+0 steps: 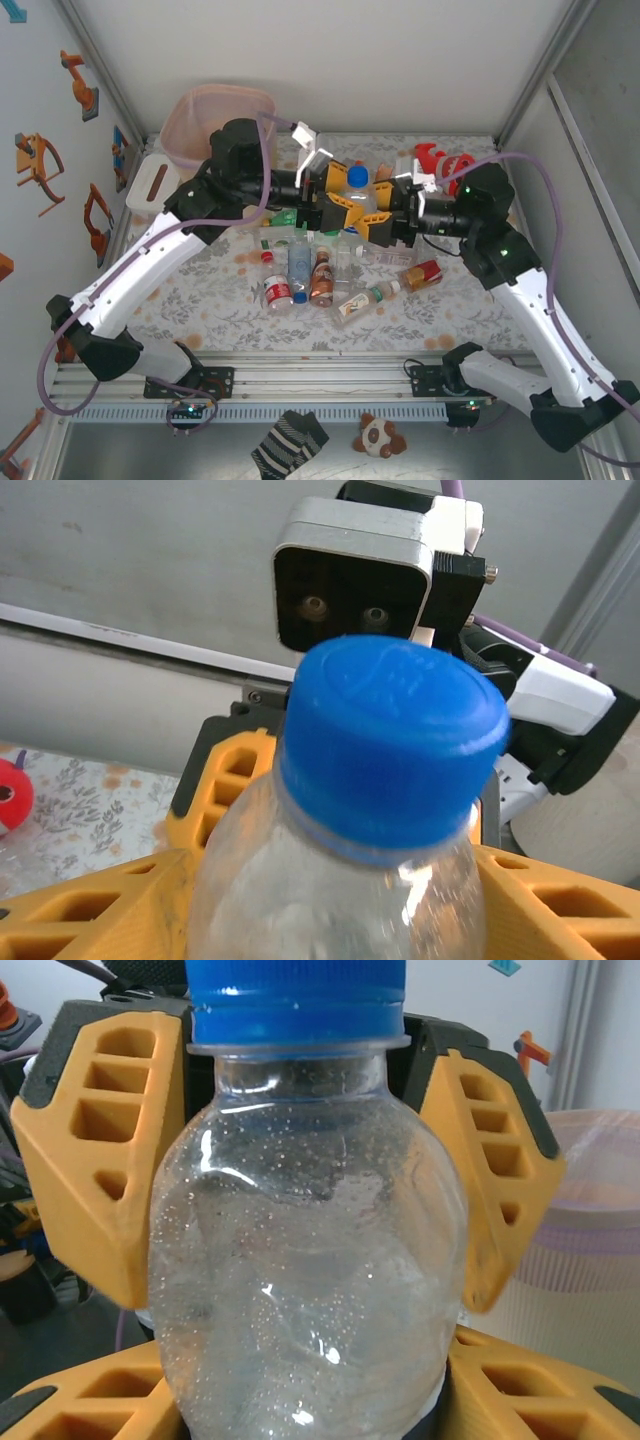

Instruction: Put the plastic bottles in the bin

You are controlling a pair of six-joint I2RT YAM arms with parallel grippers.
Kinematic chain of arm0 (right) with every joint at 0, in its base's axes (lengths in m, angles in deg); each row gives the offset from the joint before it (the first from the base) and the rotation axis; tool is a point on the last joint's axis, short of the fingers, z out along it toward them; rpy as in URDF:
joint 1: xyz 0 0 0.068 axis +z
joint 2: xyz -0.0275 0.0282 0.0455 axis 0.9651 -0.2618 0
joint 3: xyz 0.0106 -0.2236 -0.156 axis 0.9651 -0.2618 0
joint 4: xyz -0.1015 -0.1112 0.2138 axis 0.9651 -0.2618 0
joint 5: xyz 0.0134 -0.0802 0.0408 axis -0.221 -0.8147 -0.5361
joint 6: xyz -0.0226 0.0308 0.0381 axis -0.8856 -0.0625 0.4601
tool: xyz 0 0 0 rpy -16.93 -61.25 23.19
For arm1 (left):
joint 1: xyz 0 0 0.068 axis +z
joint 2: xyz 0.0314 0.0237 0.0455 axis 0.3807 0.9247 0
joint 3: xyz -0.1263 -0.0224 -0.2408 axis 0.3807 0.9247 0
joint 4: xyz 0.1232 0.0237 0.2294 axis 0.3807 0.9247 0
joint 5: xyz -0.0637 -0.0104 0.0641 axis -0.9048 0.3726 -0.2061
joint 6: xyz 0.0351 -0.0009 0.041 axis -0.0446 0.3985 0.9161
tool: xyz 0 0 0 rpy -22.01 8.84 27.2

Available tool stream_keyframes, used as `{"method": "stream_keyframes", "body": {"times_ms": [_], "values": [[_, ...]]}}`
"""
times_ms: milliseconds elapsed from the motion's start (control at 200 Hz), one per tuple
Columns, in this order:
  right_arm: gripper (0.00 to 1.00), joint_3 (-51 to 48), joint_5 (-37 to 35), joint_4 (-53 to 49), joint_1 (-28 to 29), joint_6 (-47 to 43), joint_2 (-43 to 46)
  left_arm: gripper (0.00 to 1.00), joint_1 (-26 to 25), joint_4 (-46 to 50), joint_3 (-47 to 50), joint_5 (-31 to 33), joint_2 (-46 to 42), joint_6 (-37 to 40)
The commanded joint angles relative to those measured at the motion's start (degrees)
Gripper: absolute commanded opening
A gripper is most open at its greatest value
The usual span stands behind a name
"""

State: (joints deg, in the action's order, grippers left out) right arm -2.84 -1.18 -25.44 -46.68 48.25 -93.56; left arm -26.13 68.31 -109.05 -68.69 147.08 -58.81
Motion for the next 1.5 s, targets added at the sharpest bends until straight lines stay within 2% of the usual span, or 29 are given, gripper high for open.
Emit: {"method": "stream_keyframes", "body": {"times_ms": [0, 210, 426, 496, 626, 811, 941, 1041, 1252, 1492], "values": [[0.5, 2.46, -0.38, 0.25, 1.51, -1.83, -0.3, 0.61, -0.36, 1.2, -1.5, -2.29, 0.14, 1.82], [0.5, 2.2, -1.91, -0.18, 2.17, -2.22, -0.31, 0.47, -0.36, 2.83, -0.87, -2.24, -0.68, 3.35], [0.52, 2.0, -3.2, -0.71, 2.44, -2.1, -0.04, 0.43, -0.36, 2.7, -0.27, -1.34, -1.53, 4.28], [0.56, 1.83, -3.91, -0.8, 2.55, -2.15, 0.33, 0.41, -0.36, 2.79, -0.16, -0.61, -1.77, 4.56], [0.71, 1.16, -5.29, -1.22, 2.62, -2.12, 1.37, 0.4, -0.36, 2.85, 0.12, 1.2, -2.5, 5.07], [0.79, 0.81, -7.56, -3.69, 2.75, -2.14, 2.99, 0.39, -0.27, 3.09, 1.2, 4.55, -4.26, 6.25], [0.8, 0.03, -9.57, -4.82, 2.8, -2.29, 4.65, 0.39, 0.15, 3.46, 2.23, 9.55, -5.93, 7.06], [0.8, -0.43, -10.8, -5.53, 2.8, -2.69, 5.76, 0.4, 1.01, 4.81, 2.08, 16.81, -6.48, 6.9], [0.8, -0.05, -13.48, -7.39, 2.8, -3.29, 6.61, 0.39, 5.67, 7.92, 0.21, 26.05, -6.13, 4.7], [0.8, 0.42, -15.6, -8.39, 2.8, -3.68, 6.84, 0.39, 10.9, 9.95, -2.4, 39.37, -5.91, 4.21]]}}
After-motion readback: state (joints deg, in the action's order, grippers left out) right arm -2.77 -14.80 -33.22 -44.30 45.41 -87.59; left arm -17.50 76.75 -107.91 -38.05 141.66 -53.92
